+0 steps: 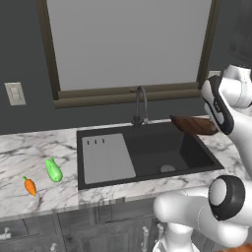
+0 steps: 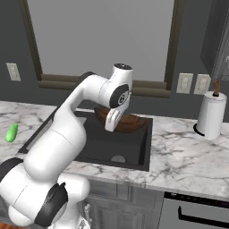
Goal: Remove the corn and carrot from the sink. Then move the bowl and cup from the counter to the sink for washing.
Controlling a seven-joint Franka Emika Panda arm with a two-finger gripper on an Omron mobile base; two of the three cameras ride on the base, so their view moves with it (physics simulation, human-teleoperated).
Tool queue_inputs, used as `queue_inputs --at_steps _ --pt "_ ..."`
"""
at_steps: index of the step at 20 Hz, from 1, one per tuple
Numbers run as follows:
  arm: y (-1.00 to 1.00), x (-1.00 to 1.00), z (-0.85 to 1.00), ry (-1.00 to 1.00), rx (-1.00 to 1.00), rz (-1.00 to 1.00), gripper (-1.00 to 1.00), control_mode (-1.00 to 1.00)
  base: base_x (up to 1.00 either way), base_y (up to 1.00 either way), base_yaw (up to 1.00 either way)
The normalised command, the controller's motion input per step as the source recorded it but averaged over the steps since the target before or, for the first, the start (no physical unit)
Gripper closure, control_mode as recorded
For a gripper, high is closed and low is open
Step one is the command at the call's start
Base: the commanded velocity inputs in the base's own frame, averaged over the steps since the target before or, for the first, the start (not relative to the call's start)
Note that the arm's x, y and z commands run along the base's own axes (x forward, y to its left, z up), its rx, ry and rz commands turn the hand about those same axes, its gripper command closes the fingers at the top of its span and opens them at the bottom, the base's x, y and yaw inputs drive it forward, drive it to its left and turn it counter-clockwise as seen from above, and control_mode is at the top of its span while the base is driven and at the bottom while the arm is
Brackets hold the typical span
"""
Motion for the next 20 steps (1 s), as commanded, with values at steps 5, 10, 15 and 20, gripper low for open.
queue_inputs --at_steps 5,10,15,20 --pt "0.07 0.06 -0.15 0.00 0.00 0.21 1.00 -1.00 0.00 0.00 0.00" --pt "0.04 0.16 -0.19 0.00 0.00 0.19 1.00 -1.00 0.00 0.00 0.00" --pt "0.02 0.17 -0.19 0.00 0.00 0.15 1.00 -1.00 0.00 0.00 0.00" --pt "0.02 0.20 -0.27 0.00 0.00 0.11 1.00 -1.00 0.00 0.00 0.00"
